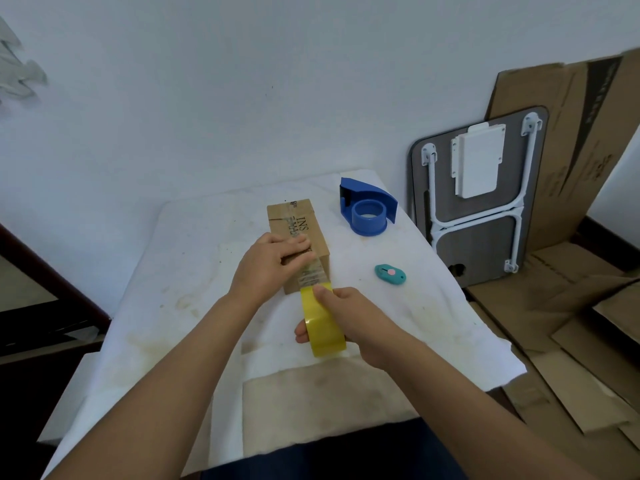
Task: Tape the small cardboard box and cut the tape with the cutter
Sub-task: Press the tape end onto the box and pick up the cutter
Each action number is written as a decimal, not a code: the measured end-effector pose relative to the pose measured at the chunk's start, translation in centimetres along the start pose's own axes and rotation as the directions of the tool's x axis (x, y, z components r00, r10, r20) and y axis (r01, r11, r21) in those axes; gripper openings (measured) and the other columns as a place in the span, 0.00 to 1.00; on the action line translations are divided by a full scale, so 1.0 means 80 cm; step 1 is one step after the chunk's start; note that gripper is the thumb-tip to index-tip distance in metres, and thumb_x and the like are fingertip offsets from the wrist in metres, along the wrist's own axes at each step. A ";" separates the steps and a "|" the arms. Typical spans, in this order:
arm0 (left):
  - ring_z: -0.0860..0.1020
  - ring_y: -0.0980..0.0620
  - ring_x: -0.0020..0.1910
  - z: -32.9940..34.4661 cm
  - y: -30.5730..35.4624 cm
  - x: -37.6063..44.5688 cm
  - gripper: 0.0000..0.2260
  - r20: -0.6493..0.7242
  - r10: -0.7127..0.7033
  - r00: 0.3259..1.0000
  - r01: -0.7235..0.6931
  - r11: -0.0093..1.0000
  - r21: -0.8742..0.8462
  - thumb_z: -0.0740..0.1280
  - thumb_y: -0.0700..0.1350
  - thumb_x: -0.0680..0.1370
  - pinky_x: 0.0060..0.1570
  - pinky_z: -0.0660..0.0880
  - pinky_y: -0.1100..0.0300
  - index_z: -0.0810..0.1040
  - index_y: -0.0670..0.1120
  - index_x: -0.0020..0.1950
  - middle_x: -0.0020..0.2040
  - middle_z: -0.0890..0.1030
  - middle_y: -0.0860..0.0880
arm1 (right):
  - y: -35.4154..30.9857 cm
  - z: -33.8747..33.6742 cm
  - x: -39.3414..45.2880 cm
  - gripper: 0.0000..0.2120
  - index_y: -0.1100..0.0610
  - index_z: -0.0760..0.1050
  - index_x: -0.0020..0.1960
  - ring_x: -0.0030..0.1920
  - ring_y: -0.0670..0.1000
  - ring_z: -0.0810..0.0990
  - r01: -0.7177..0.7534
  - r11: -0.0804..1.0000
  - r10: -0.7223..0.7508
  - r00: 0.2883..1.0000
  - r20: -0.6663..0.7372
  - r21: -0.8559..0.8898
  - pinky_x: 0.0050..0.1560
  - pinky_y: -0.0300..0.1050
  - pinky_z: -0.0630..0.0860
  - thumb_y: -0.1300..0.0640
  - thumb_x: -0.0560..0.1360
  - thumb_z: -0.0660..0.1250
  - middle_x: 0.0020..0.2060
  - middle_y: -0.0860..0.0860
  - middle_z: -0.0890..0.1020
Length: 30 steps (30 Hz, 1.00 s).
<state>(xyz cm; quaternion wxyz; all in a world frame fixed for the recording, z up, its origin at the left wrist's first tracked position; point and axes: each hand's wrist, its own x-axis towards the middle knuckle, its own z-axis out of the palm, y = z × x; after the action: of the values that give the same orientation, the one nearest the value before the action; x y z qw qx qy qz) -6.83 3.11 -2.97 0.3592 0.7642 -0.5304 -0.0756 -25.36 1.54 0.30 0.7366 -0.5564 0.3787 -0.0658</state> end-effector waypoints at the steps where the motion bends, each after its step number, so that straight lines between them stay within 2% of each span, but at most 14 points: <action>1: 0.72 0.64 0.56 0.002 -0.002 0.000 0.17 -0.008 0.014 1.000 -0.014 1.000 0.004 0.71 0.56 0.74 0.60 0.74 0.61 0.80 0.56 0.63 0.56 0.75 0.63 | 0.000 0.000 0.000 0.18 0.58 0.71 0.62 0.41 0.54 0.86 -0.004 1.000 0.004 1.000 0.005 0.009 0.34 0.36 0.80 0.48 0.83 0.53 0.45 0.59 0.87; 4: 0.73 0.62 0.58 0.007 -0.006 -0.003 0.18 -0.039 0.048 0.998 -0.048 0.999 0.016 0.70 0.55 0.74 0.60 0.74 0.60 0.80 0.56 0.63 0.62 0.78 0.57 | 0.000 -0.002 0.001 0.15 0.57 0.72 0.59 0.43 0.56 0.86 0.007 0.999 -0.008 0.999 0.032 0.033 0.35 0.36 0.80 0.49 0.83 0.53 0.47 0.61 0.86; 7: 0.74 0.60 0.61 0.011 -0.007 -0.005 0.17 -0.063 0.087 0.994 -0.082 0.994 0.072 0.69 0.56 0.75 0.58 0.73 0.62 0.79 0.57 0.64 0.63 0.78 0.56 | 0.000 -0.003 0.004 0.16 0.58 0.73 0.58 0.45 0.58 0.86 0.015 0.999 -0.018 0.998 0.066 0.040 0.37 0.38 0.81 0.48 0.82 0.54 0.48 0.61 0.86; 12: 0.74 0.58 0.63 0.015 -0.011 -0.007 0.18 -0.077 0.166 0.983 -0.149 0.970 0.191 0.68 0.55 0.76 0.54 0.76 0.58 0.78 0.56 0.66 0.65 0.78 0.55 | 0.001 -0.004 0.012 0.14 0.56 0.74 0.55 0.48 0.57 0.86 0.016 0.999 -0.017 0.998 0.058 0.032 0.51 0.46 0.82 0.47 0.81 0.57 0.48 0.60 0.86; 15: 0.72 0.58 0.64 0.018 -0.020 -0.008 0.20 -0.057 0.257 0.965 -0.232 0.933 0.274 0.69 0.54 0.76 0.49 0.78 0.57 0.76 0.54 0.68 0.66 0.78 0.54 | 0.004 -0.007 0.022 0.16 0.55 0.75 0.53 0.48 0.55 0.86 0.033 0.998 -0.033 0.999 0.013 -0.058 0.52 0.44 0.80 0.45 0.81 0.56 0.48 0.57 0.86; 17: 0.70 0.60 0.62 0.020 -0.026 -0.007 0.21 -0.054 0.302 0.952 -0.271 0.910 0.314 0.70 0.53 0.75 0.45 0.78 0.58 0.77 0.53 0.68 0.65 0.79 0.55 | 0.005 -0.012 0.032 0.21 0.56 0.75 0.55 0.52 0.54 0.84 0.022 0.983 -0.034 0.998 -0.061 -0.185 0.58 0.49 0.78 0.40 0.79 0.57 0.51 0.55 0.85; 19: 0.70 0.61 0.61 0.021 -0.029 -0.006 0.21 -0.058 0.312 0.948 -0.276 0.902 0.332 0.70 0.54 0.74 0.44 0.78 0.60 0.77 0.53 0.67 0.65 0.79 0.56 | 0.002 -0.017 0.034 0.22 0.55 0.75 0.54 0.55 0.55 0.81 0.023 0.925 -0.072 0.990 -0.118 -0.378 0.61 0.53 0.76 0.38 0.79 0.55 0.52 0.53 0.82; 21: 0.71 0.60 0.60 0.022 -0.030 -0.006 0.21 -0.064 0.317 0.946 -0.277 0.897 0.344 0.69 0.55 0.75 0.44 0.77 0.61 0.77 0.54 0.67 0.65 0.79 0.57 | -0.001 -0.030 0.038 0.24 0.58 0.78 0.53 0.51 0.56 0.81 0.075 0.826 -0.206 0.963 -0.174 -0.559 0.58 0.54 0.76 0.41 0.80 0.52 0.48 0.55 0.83; 23: 0.70 0.61 0.60 0.022 -0.031 -0.006 0.21 -0.076 0.326 0.942 -0.283 0.896 0.343 0.70 0.54 0.74 0.43 0.77 0.61 0.77 0.53 0.67 0.65 0.80 0.57 | -0.001 -0.055 0.048 0.18 0.58 0.78 0.50 0.50 0.57 0.80 0.099 0.739 -0.364 0.891 -0.271 -0.666 0.56 0.55 0.76 0.48 0.81 0.54 0.47 0.55 0.83; 25: 0.69 0.62 0.60 0.022 -0.030 -0.006 0.21 -0.082 0.334 0.939 -0.289 0.895 0.339 0.71 0.52 0.74 0.43 0.77 0.61 0.78 0.52 0.66 0.64 0.80 0.56 | 0.001 -0.090 0.064 0.12 0.56 0.77 0.54 0.53 0.56 0.78 0.033 0.669 -0.445 0.818 -0.364 -0.743 0.55 0.51 0.75 0.53 0.80 0.56 0.53 0.55 0.80; 28: 0.69 0.62 0.59 0.023 -0.028 -0.006 0.21 -0.084 0.335 0.938 -0.289 0.896 0.337 0.71 0.53 0.74 0.43 0.76 0.62 0.78 0.53 0.66 0.64 0.80 0.57 | 0.012 -0.137 0.083 0.16 0.56 0.71 0.65 0.63 0.57 0.69 -0.169 0.535 -0.388 0.821 -0.418 -0.828 0.58 0.50 0.70 0.52 0.80 0.59 0.63 0.56 0.71; 30: 0.69 0.61 0.59 0.023 -0.028 -0.005 0.21 -0.082 0.332 0.940 -0.287 0.895 0.340 0.70 0.53 0.74 0.43 0.74 0.63 0.78 0.53 0.66 0.64 0.80 0.57 | 0.019 -0.151 0.090 0.19 0.57 0.70 0.67 0.65 0.57 0.67 -0.224 0.482 -0.356 0.834 -0.423 -0.847 0.60 0.50 0.69 0.49 0.80 0.60 0.65 0.56 0.69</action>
<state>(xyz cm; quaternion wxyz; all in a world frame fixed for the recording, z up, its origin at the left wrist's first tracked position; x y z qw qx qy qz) -6.21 3.03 -5.87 0.2723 0.7215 -0.6245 0.1234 -28.37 -10.95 -5.62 0.2051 -0.8221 0.5288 -0.0501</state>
